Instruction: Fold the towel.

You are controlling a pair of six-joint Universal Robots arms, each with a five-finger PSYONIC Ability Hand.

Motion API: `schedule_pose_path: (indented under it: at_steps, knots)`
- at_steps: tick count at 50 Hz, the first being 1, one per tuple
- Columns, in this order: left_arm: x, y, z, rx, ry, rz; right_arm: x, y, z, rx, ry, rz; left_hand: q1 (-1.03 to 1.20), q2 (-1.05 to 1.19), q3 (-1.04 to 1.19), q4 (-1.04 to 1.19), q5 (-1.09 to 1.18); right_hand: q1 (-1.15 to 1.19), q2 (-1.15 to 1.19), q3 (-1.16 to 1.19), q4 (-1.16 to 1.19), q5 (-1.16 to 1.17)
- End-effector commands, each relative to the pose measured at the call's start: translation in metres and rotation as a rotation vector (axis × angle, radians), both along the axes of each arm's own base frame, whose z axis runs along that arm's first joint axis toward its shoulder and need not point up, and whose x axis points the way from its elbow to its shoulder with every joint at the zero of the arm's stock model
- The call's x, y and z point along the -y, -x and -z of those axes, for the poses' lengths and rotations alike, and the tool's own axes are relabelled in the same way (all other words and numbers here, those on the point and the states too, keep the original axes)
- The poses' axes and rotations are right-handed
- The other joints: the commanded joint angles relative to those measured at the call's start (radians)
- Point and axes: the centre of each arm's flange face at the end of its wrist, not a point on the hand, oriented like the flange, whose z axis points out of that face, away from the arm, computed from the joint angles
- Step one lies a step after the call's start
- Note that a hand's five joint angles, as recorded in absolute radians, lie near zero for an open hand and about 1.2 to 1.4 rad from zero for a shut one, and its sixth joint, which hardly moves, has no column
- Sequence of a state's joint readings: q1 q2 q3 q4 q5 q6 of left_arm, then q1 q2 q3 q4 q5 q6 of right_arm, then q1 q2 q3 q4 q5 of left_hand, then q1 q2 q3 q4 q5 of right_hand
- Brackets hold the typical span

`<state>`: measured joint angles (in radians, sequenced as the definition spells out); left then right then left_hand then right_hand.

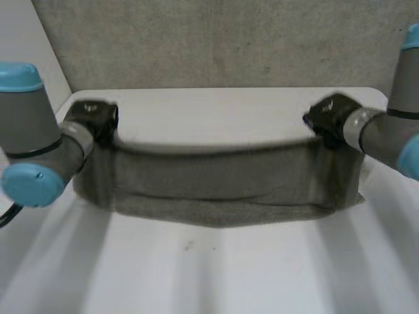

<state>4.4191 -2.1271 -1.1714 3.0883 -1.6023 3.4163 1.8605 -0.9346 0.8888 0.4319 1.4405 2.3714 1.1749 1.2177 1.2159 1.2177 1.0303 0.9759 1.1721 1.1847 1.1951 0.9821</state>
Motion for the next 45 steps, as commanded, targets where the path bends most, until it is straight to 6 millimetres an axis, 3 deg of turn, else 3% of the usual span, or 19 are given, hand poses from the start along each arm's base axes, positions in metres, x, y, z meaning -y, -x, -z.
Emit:
schedule_pose_path:
  at_steps: [1,2,3,4,5,7,10,15,17,18,22,24,26,31,35,40,42,44,45]
  knots:
    - [0.047,0.015,-0.069,-0.148,0.518,0.022,0.050,-0.017,-0.086,0.177,0.589,0.082,0.221,0.179,0.180,0.179,0.191,0.420,0.224,0.212,0.201,0.240]
    - [0.051,0.017,-0.093,-0.193,0.675,0.036,0.051,-0.020,-0.110,0.246,0.737,0.090,0.221,0.179,0.180,0.179,0.191,0.420,0.224,0.212,0.201,0.240]
    - [0.050,0.018,-0.118,-0.233,0.822,0.055,0.051,-0.020,-0.110,0.247,0.738,0.090,0.221,0.179,0.180,0.179,0.191,0.420,0.224,0.212,0.201,0.240]
    - [0.050,0.018,-0.118,-0.233,0.824,0.055,0.045,-0.021,-0.135,0.302,0.883,0.089,0.221,0.179,0.180,0.179,0.191,0.420,0.224,0.212,0.201,0.240]
    - [0.047,0.017,-0.139,-0.264,0.944,0.060,0.045,-0.021,-0.135,0.303,0.885,0.089,0.221,0.179,0.180,0.179,0.191,0.420,0.224,0.212,0.201,0.240]
    - [0.042,0.017,-0.151,-0.283,1.013,0.064,0.026,-0.020,-0.165,0.376,1.086,0.067,0.221,0.179,0.180,0.179,0.191,0.420,0.224,0.212,0.201,0.240]
    - [0.041,0.015,-0.154,-0.288,1.023,0.054,0.019,-0.018,-0.159,0.363,1.073,0.031,0.221,0.179,0.180,0.179,0.191,0.420,0.224,0.212,0.201,0.240]
    - [0.044,0.012,-0.121,-0.252,0.899,0.046,0.017,-0.022,-0.130,0.304,0.916,0.001,0.221,0.179,0.180,0.179,0.191,0.420,0.224,0.212,0.201,0.240]
    - [0.046,0.002,-0.091,-0.215,0.783,0.024,0.012,-0.024,-0.088,0.226,0.690,-0.038,0.221,0.179,0.180,0.179,0.191,0.420,0.224,0.212,0.201,0.240]
    - [0.046,0.002,-0.091,-0.215,0.782,0.024,0.012,-0.024,-0.088,0.226,0.689,-0.038,0.221,0.179,0.180,0.179,0.191,0.420,0.224,0.212,0.201,0.240]
    - [0.043,-0.004,-0.054,-0.178,0.651,0.016,-0.001,-0.022,-0.035,0.157,0.452,-0.102,0.221,0.179,0.180,0.179,0.191,0.420,0.224,0.212,0.201,0.240]
    - [0.031,-0.008,-0.010,-0.135,0.505,0.015,-0.008,-0.021,-0.016,0.137,0.374,-0.124,0.221,0.179,0.180,0.179,0.191,0.420,0.224,0.212,0.201,0.240]
    - [0.024,-0.013,0.010,-0.119,0.431,0.007,-0.020,-0.019,0.028,0.097,0.213,-0.150,0.221,0.179,0.180,0.179,0.191,0.420,0.224,0.212,0.201,0.240]
    - [-0.003,-0.022,0.058,-0.060,0.222,0.001,-0.036,-0.002,0.078,0.009,-0.005,-0.139,0.221,0.179,0.180,0.179,0.191,0.420,0.224,0.212,0.201,0.240]
    - [-0.042,-0.028,0.082,-0.004,0.032,0.017,-0.047,0.011,0.088,-0.043,-0.094,-0.124,0.221,0.179,0.180,0.179,0.191,0.420,0.224,0.212,0.201,0.240]
    - [-0.093,-0.043,0.068,0.085,-0.130,0.014,-0.085,0.025,0.080,-0.111,-0.246,-0.137,0.221,0.179,0.180,0.179,0.191,0.420,0.224,0.212,0.201,0.240]
    - [-0.111,-0.049,0.063,0.122,-0.201,0.008,-0.117,0.037,0.068,-0.136,-0.369,-0.144,0.221,0.179,0.180,0.179,0.191,0.420,0.224,0.212,0.201,0.240]
    - [-0.143,-0.069,0.043,0.172,-0.333,-0.071,-0.131,0.041,0.058,-0.144,-0.403,-0.154,0.221,0.179,0.180,0.179,0.191,0.420,0.224,0.212,0.201,0.240]
    - [-0.143,-0.069,0.043,0.172,-0.333,-0.071,-0.131,0.041,0.058,-0.144,-0.403,-0.154,0.221,0.179,0.180,0.179,0.191,0.420,0.224,0.212,0.201,0.240]
